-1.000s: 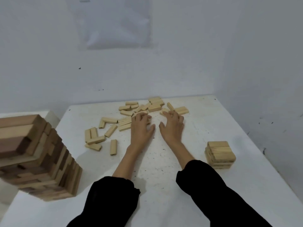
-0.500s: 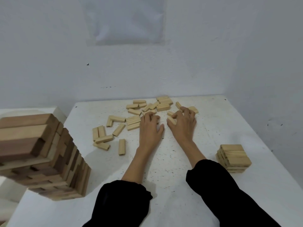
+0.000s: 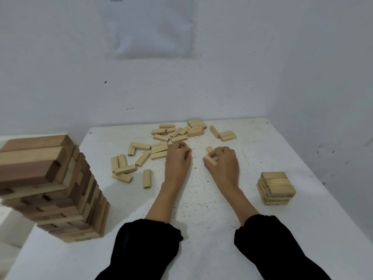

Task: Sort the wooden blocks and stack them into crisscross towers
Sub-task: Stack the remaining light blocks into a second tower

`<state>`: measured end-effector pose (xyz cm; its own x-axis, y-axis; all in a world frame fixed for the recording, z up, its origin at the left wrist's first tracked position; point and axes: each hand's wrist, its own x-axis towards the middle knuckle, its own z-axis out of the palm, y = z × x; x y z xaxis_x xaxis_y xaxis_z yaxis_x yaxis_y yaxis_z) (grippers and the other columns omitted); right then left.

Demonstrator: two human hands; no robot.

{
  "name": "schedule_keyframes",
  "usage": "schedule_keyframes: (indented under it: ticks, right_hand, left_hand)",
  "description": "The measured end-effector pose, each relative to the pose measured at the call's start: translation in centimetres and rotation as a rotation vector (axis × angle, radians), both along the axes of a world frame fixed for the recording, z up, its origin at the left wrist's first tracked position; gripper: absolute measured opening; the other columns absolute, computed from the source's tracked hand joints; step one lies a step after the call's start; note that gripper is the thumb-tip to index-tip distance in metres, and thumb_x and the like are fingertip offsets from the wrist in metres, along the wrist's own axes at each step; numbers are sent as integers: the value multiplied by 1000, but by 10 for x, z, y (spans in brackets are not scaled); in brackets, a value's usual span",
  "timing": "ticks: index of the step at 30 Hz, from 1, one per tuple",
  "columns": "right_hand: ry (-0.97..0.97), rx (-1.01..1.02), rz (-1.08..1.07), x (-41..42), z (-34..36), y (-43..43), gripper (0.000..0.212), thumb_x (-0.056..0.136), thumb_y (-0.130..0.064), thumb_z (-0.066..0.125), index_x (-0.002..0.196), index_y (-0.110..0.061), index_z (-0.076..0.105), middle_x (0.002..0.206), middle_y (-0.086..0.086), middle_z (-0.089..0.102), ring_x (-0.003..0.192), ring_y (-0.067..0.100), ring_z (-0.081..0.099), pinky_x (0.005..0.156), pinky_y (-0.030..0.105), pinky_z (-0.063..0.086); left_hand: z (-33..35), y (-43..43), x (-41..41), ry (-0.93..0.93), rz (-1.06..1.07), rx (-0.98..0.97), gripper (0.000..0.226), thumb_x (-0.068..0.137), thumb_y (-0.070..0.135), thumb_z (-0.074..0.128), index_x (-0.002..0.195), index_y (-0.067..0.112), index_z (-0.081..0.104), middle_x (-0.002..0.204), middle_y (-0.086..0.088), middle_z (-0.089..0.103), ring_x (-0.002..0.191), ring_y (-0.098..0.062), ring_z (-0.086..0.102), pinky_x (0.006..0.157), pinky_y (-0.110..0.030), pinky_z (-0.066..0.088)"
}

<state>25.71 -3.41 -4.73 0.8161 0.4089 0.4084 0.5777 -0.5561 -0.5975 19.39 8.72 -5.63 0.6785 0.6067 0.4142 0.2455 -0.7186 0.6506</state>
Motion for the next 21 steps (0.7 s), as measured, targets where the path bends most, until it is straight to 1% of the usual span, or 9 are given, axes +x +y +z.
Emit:
schedule_keyframes:
  ticks: [4, 6, 8, 10, 12, 15, 17, 19, 21]
  right_hand:
    - [-16, 42, 52, -22, -4, -31, 20, 70, -18, 80, 83, -11, 67, 94, 2, 59, 80, 20, 54, 67, 36, 50]
    - [-25, 56, 71, -32, -5, -47, 20, 69, -16, 82, 82, -10, 68, 95, 2, 60, 81, 21, 56, 66, 32, 49]
    - [16, 50, 80, -41, -5, -60, 19, 70, -17, 81, 83, -11, 70, 99, 0, 58, 87, 16, 55, 68, 24, 43]
    - [64, 45, 98, -48, -5, -69, 18, 71, -18, 81, 85, -12, 71, 103, -1, 58, 90, 13, 53, 72, 20, 38]
    - [87, 50, 115, -53, -5, -75, 18, 70, -18, 81, 85, -12, 72, 104, -1, 58, 90, 13, 54, 73, 20, 38]
    - [134, 68, 143, -59, -4, -77, 18, 71, -20, 81, 85, -14, 72, 104, -2, 55, 89, 14, 57, 70, 18, 41]
    - [175, 68, 155, -63, -4, -78, 20, 73, -24, 80, 87, -15, 71, 104, -5, 50, 87, 12, 57, 69, 14, 41]
    - [194, 64, 170, -64, -3, -79, 23, 73, -32, 78, 89, -17, 69, 102, -6, 45, 84, 9, 56, 67, 9, 39]
    - [192, 51, 196, -63, -1, -80, 26, 72, -38, 77, 88, -21, 67, 99, -8, 42, 80, 3, 53, 64, 7, 38]
  left_hand:
    - [-5, -7, -15, -27, -12, 9, 14, 88, 5, 59, 90, 5, 73, 104, -3, 58, 101, -21, 50, 80, -41, 51]
    - [-5, -16, -28, -35, -24, 29, 15, 88, 6, 58, 90, 6, 73, 105, -2, 58, 101, -19, 51, 79, -40, 52]
    - [-3, -29, -44, -29, -40, 51, 14, 89, 8, 59, 90, 7, 73, 107, -2, 58, 101, -18, 50, 78, -38, 52]
    - [-3, -41, -59, -4, -63, 83, 15, 90, 10, 59, 92, 9, 73, 117, -5, 59, 105, -19, 50, 80, -36, 51]
    - [-3, -51, -71, 31, -91, 95, 17, 92, 12, 58, 95, 11, 74, 131, -7, 55, 109, -22, 48, 86, -31, 46]
    - [-3, -66, -86, 79, -141, 115, 20, 94, 18, 55, 102, 17, 74, 141, -4, 49, 104, -16, 40, 87, -25, 35]
    - [-4, -71, -94, 106, -165, 139, 21, 95, 22, 54, 106, 21, 72, 139, 0, 51, 99, -9, 33, 84, -23, 33]
    - [-4, -72, -98, 113, -176, 131, 23, 94, 25, 54, 111, 22, 69, 132, 0, 56, 100, -8, 35, 84, -26, 38]
    - [0, -70, -99, 114, -183, 95, 31, 93, 32, 52, 121, 22, 63, 127, 4, 55, 105, -8, 38, 88, -27, 39]
